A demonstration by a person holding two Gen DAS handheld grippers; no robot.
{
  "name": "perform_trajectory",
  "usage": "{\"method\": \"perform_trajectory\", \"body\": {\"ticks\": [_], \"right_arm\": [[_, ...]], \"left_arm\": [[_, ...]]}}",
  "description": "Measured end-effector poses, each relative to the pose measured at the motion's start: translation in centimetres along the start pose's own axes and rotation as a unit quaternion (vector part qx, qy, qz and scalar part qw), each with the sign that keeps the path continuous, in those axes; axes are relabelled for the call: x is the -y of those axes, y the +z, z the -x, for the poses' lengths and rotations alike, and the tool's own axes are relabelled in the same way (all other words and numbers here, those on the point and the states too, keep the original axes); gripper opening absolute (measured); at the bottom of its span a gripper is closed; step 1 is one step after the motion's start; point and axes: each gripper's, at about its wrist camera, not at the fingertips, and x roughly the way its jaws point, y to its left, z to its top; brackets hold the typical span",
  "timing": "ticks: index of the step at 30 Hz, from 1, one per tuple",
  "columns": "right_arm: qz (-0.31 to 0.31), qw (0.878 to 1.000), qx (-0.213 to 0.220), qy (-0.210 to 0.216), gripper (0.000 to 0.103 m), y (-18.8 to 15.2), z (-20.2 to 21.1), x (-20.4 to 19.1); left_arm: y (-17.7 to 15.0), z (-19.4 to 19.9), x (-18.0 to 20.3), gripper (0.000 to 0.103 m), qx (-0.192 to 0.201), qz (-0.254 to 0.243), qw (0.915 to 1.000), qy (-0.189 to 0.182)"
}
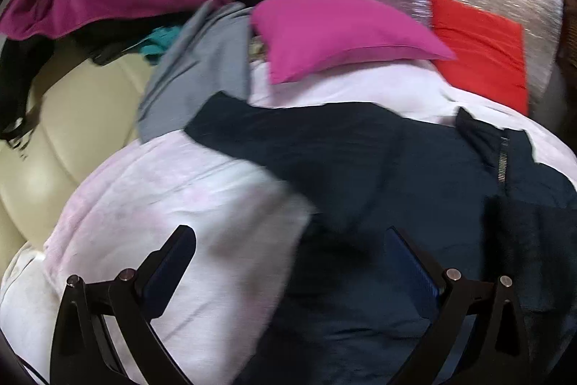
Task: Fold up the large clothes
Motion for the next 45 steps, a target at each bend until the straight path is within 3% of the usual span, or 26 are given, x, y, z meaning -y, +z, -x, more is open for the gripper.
{"method": "perform_trajectory", "body": {"ticks": [2, 4, 8, 11, 13, 15, 18, 21, 23, 25, 27, 30, 37, 39, 41, 43, 45], "right_arm": [[-0.050, 0.997, 0.046, -0.020, 0.072, 0.7, 1.2, 3.5], [-0.097, 0.992, 0.065, -0.045, 0.072, 1.2, 1.6, 6.6], [-0.164, 0.973, 0.092, -0.137, 0.069, 2.0, 1.8, 11.5], [-0.225, 0.959, 0.119, -0.128, 0.069, 2.6, 3.1, 14.9], [-0.238, 0.956, 0.108, -0.134, 0.069, 2.8, 2.8, 16.2], [-0.238, 0.959, 0.069, -0.139, 0.069, 3.0, 0.9, 17.0], [-0.243, 0.959, 0.029, -0.140, 0.057, 2.8, -1.3, 17.5], [-0.218, 0.962, 0.007, -0.166, 0.043, 2.6, -2.6, 17.3], [-0.206, 0.963, 0.008, -0.174, 0.037, 2.4, -3.1, 16.9], [-0.201, 0.963, 0.010, -0.178, 0.037, 2.4, -3.0, 16.6], [-0.194, 0.963, 0.010, -0.185, 0.037, 2.3, -2.7, 16.6], [-0.193, 0.963, 0.013, -0.190, 0.037, 2.2, -2.6, 16.8], [-0.185, 0.961, 0.023, -0.206, 0.036, 2.2, -2.4, 16.1], [-0.186, 0.960, 0.022, -0.208, 0.036, 2.1, -2.2, 16.1], [-0.190, 0.959, 0.022, -0.209, 0.039, 2.1, -2.1, 16.1], [-0.192, 0.959, 0.021, -0.209, 0.040, 2.1, -1.9, 16.1], [-0.194, 0.959, 0.019, -0.206, 0.043, 2.1, -1.8, 16.0]], "left_arm": [[-0.1, 0.5, 1.6, 0.103, 0.006, -0.014, 0.9995, -0.028], [-0.2, 1.0, 3.3, 0.103, 0.009, -0.030, 0.9973, -0.067], [-0.8, 1.8, 6.7, 0.103, 0.008, -0.054, 0.9877, -0.147], [-1.7, 2.8, 9.8, 0.103, 0.016, -0.090, 0.9751, -0.202], [-2.3, 3.0, 12.0, 0.103, -0.003, -0.109, 0.9665, -0.232], [-2.9, 3.1, 14.5, 0.103, -0.026, -0.117, 0.9567, -0.265], [-3.9, 3.4, 17.6, 0.103, -0.031, -0.144, 0.9530, -0.265], [-4.5, 3.0, 19.5, 0.103, -0.028, -0.149, 0.9546, -0.257], [-4.8, 2.3, 20.8, 0.103, -0.027, -0.160, 0.9601, -0.227], [-4.6, 1.3, 20.7, 0.093, -0.042, -0.157, 0.9611, -0.223], [-4.3, 0.7, 20.2, 0.057, -0.055, -0.139, 0.9608, -0.233], [-3.2, 0.8, 18.4, 0.032, -0.054, -0.121, 0.9586, -0.252], [1.6, 0.6, 10.4, 0.033, -0.034, -0.045, 0.9615, -0.269], [2.4, 0.0, 8.1, 0.056, -0.035, -0.016, 0.9657, -0.257], [3.0, -0.9, 5.0, 0.070, -0.030, 0.020, 0.9727, -0.229], [3.3, -2.1, 2.9, 0.073, -0.043, 0.047, 0.9710, -0.230], [3.2, -3.5, 0.8, 0.074, -0.072, 0.085, 0.9601, -0.256]]}}
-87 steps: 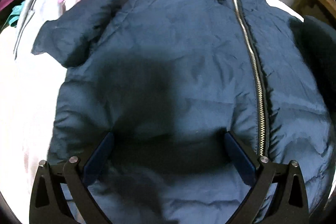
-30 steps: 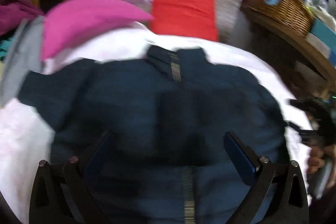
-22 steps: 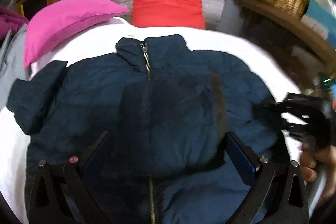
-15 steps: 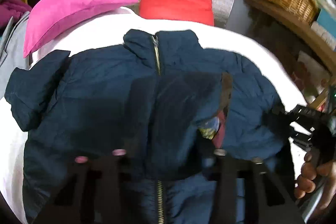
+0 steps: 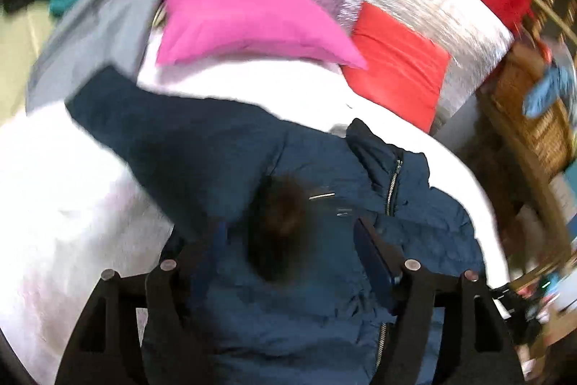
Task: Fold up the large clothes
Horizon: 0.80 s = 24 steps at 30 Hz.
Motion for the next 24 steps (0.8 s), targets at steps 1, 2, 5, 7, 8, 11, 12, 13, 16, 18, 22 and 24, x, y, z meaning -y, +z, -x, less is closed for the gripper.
{"method": "perform_trajectory", "body": {"ticks": [1, 2, 5, 7, 8, 11, 12, 13, 16, 18, 22, 24], "right_arm": [[0.000, 1.000, 0.000, 0.003, 0.044, 0.0, 0.0, 0.0], [0.001, 1.000, -0.001, 0.004, 0.044, 0.0, 0.0, -0.1], [-0.001, 1.000, -0.004, 0.007, 0.044, 0.0, -0.2, 0.0], [-0.006, 1.000, -0.004, 0.013, 0.044, 0.0, -0.2, 0.2], [-0.006, 1.000, -0.003, 0.015, 0.044, 0.1, -0.2, 0.2], [0.016, 1.000, -0.002, 0.005, 0.041, -0.2, -0.7, -0.5], [0.030, 1.000, 0.000, -0.004, 0.039, -0.3, -0.7, -0.9], [0.039, 0.999, 0.003, -0.009, 0.035, -0.4, -0.7, -1.1], [0.049, 0.999, 0.011, -0.011, 0.028, -0.4, -0.4, -1.5], [0.059, 0.998, 0.034, -0.010, 0.025, -0.4, 0.4, -1.9], [0.097, 0.993, 0.060, -0.023, 0.023, -0.4, 1.2, -2.8], [0.095, 0.994, 0.023, -0.057, 0.024, -0.5, -0.5, -2.3]], "left_arm": [[-0.1, -0.1, -0.9, 0.074, -0.008, 0.015, 0.9998, -0.010], [-0.1, -0.5, -1.8, 0.074, -0.019, 0.032, 0.9991, -0.020], [-0.5, -1.3, -3.3, 0.074, -0.044, 0.062, 0.9965, -0.034], [-1.1, -1.6, -3.6, 0.074, -0.051, 0.075, 0.9950, -0.043], [-1.4, -1.9, -3.5, 0.074, -0.056, 0.081, 0.9939, -0.050], [-2.0, -3.2, -2.3, 0.073, -0.072, 0.068, 0.9939, -0.047], [-2.2, -3.5, -2.0, 0.073, -0.075, 0.063, 0.9945, -0.037], [-2.5, -4.1, -1.6, 0.070, -0.076, 0.056, 0.9953, -0.022], [-3.2, -6.2, -1.1, 0.034, -0.102, 0.046, 0.9937, 0.001], [-3.8, -7.6, -1.0, 0.027, -0.112, 0.045, 0.9924, 0.024], [-4.1, -7.6, -0.4, 0.021, -0.102, 0.025, 0.9938, 0.038], [-4.3, -7.8, -0.5, 0.021, -0.117, 0.028, 0.9917, 0.046]]}}
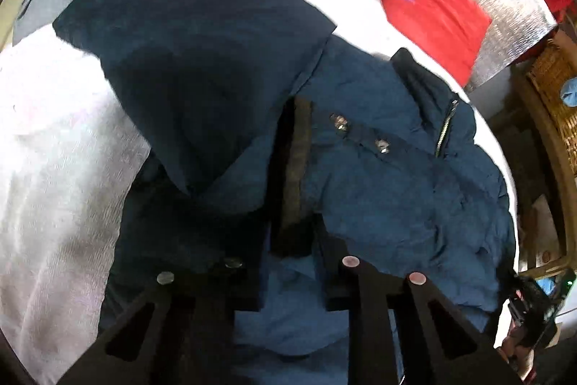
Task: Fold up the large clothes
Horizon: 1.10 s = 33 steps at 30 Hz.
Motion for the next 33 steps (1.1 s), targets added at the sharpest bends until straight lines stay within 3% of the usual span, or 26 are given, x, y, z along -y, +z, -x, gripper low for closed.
{"method": "perform_trajectory", "body": {"ticks": [3, 5, 6, 7, 10, 12, 14, 15, 19, 22, 25, 29, 31, 32, 33], "right_arm": [[-0.021, 1.000, -0.003, 0.007, 0.027, 0.4, 0.5, 0.4], [-0.030, 0.999, 0.012, 0.001, 0.041, 0.9, 2.1, 0.3], [-0.033, 0.999, 0.030, -0.011, 0.057, 1.1, 3.2, 0.3], [-0.033, 0.998, 0.046, -0.017, 0.066, 1.1, 4.1, 0.3], [-0.020, 0.994, 0.109, 0.000, 0.067, 0.9, 7.7, -0.3], [-0.003, 0.992, 0.123, 0.024, 0.064, 0.3, 8.7, -1.2], [0.025, 0.992, 0.104, 0.072, 0.047, -0.7, 8.8, -2.8], [0.037, 0.991, 0.093, 0.089, 0.036, -1.1, 8.5, -3.7], [0.095, 0.987, 0.037, 0.123, 0.035, -3.2, 6.1, -7.4], [0.122, 0.982, 0.010, 0.143, 0.035, -4.6, 4.5, -9.4], [0.129, 0.979, -0.028, 0.153, 0.035, -5.5, 2.2, -10.1], [0.122, 0.980, -0.088, 0.128, 0.033, -6.3, -1.6, -10.2], [0.114, 0.980, -0.091, 0.138, 0.033, -5.9, -1.4, -9.6], [0.108, 0.979, -0.091, 0.147, 0.033, -5.6, -1.0, -9.4], [0.103, 0.979, -0.088, 0.153, 0.033, -5.4, -0.7, -9.2]], "left_arm": [[0.1, 0.9, -0.2, 0.021, -0.016, 0.001, 0.9998, -0.006], [0.1, 2.1, -0.4, 0.021, -0.023, -0.005, 0.9995, -0.021], [0.1, 2.7, -0.4, 0.022, -0.026, -0.008, 0.9992, -0.029], [0.1, 3.6, -0.5, 0.023, -0.029, -0.015, 0.9986, -0.043], [0.5, 7.2, -2.6, 0.041, 0.007, -0.016, 0.9966, -0.081], [1.2, 8.7, -4.6, 0.067, 0.049, 0.007, 0.9959, -0.075], [1.9, 9.8, -7.5, 0.073, 0.098, 0.058, 0.9922, -0.052], [2.4, 9.7, -8.5, 0.073, 0.107, 0.078, 0.9900, -0.048], [3.7, 7.5, -12.2, 0.073, 0.108, 0.177, 0.9718, -0.113], [5.0, 4.9, -13.0, 0.073, 0.093, 0.220, 0.9579, -0.159], [5.8, 3.3, -13.8, 0.073, 0.097, 0.251, 0.9438, -0.192], [6.5, 2.1, -14.6, 0.071, 0.100, 0.262, 0.9373, -0.207], [7.1, 1.6, -14.5, 0.063, 0.107, 0.265, 0.9350, -0.209], [7.3, 1.5, -14.8, 0.051, 0.109, 0.269, 0.9341, -0.208], [7.6, 1.6, -15.1, 0.045, 0.111, 0.269, 0.9340, -0.207]]}}
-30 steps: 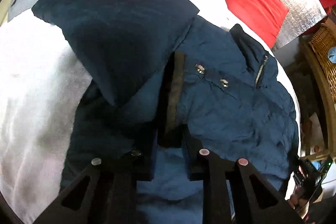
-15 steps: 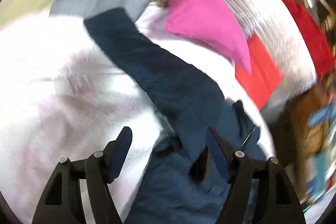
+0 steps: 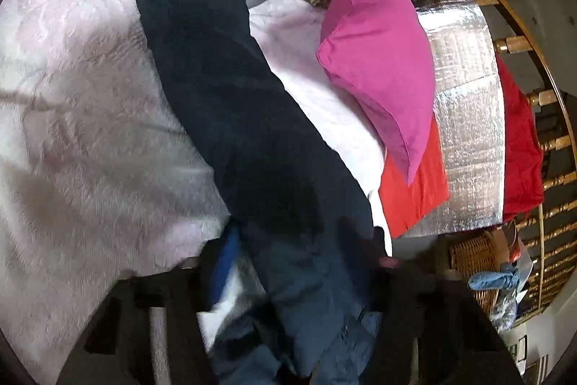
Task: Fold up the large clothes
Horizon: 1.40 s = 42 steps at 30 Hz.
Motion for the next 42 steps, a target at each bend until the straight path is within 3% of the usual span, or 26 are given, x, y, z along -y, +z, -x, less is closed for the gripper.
{"method": "perform_trajectory", "body": {"ticks": [1, 3, 6, 9, 12, 17, 19, 21, 23, 25, 27, 28, 30, 32, 34, 36, 42], "right_arm": [[-0.003, 1.000, 0.004, 0.002, 0.033, 0.2, 0.4, 0.0], [-0.007, 1.000, 0.015, 0.001, 0.033, 0.3, 1.5, 0.4], [-0.011, 0.999, 0.035, -0.003, 0.033, 0.6, 2.9, 0.6], [-0.016, 0.998, 0.059, -0.010, 0.033, 1.4, 4.2, 0.4], [-0.029, 0.997, 0.076, -0.010, 0.033, 1.9, 5.4, 0.8], [-0.049, 0.995, 0.091, -0.008, 0.033, 1.8, 7.3, 2.0], [-0.051, 0.995, 0.090, -0.009, 0.033, 1.9, 7.6, 2.1], [-0.055, 0.995, 0.088, -0.010, 0.034, 1.9, 7.6, 2.2], [-0.061, 0.994, 0.088, -0.009, 0.035, 2.0, 7.8, 2.5], [-0.068, 0.994, 0.088, -0.006, 0.036, 2.0, 7.9, 2.9], [-0.074, 0.993, 0.091, -0.001, 0.036, 2.3, 8.1, 3.2], [-0.077, 0.993, 0.092, 0.000, 0.036, 2.3, 8.3, 3.4], [-0.085, 0.992, 0.096, 0.006, 0.037, 2.4, 8.7, 3.8], [-0.092, 0.991, 0.096, 0.014, 0.037, 2.3, 8.9, 3.9], [-0.091, 0.991, 0.094, 0.017, 0.037, 2.2, 8.9, 3.8], [-0.087, 0.992, 0.092, 0.016, 0.037, 2.1, 8.8, 3.7], [-0.084, 0.993, 0.086, 0.014, 0.037, 2.1, 8.1, 3.5]], "left_arm": [[0.2, -0.1, 0.2, 0.042, 0.004, -0.004, 1.0000, 0.000], [0.4, -0.1, 0.9, 0.022, 0.016, -0.020, 0.9996, 0.010], [-0.5, 1.0, 3.1, 0.018, 0.043, -0.065, 0.9966, 0.028], [-3.0, 2.3, 6.9, 0.015, 0.064, -0.147, 0.9863, 0.039], [-6.3, 2.6, 10.2, 0.014, 0.061, -0.211, 0.9751, 0.028], [-14.4, 0.9, 14.0, 0.012, 0.015, -0.294, 0.9556, 0.015], [-17.8, -1.2, 13.7, 0.012, -0.019, -0.309, 0.9500, 0.039], [-19.0, -3.7, 12.4, 0.027, -0.052, -0.316, 0.9441, 0.080], [-19.3, -5.5, 10.2, 0.028, -0.106, -0.289, 0.9461, 0.100], [-18.4, -4.7, 9.1, 0.031, -0.132, -0.254, 0.9548, 0.081], [-16.9, -3.4, 8.2, 0.058, -0.168, -0.211, 0.9604, 0.071], [-16.1, -2.0, 7.6, 0.059, -0.171, -0.188, 0.9657, 0.055], [-14.4, 1.6, 6.7, 0.062, -0.146, -0.166, 0.9751, 0.018], [-12.7, 4.5, 5.9, 0.069, -0.113, -0.157, 0.9812, 0.005], [-9.8, 7.1, 4.4, 0.076, -0.057, -0.121, 0.9910, 0.005], [-7.5, 7.7, 2.5, 0.082, -0.030, -0.079, 0.9963, 0.016], [-4.3, 4.9, -1.9, 0.082, -0.037, 0.025, 0.9990, 0.001]]}}
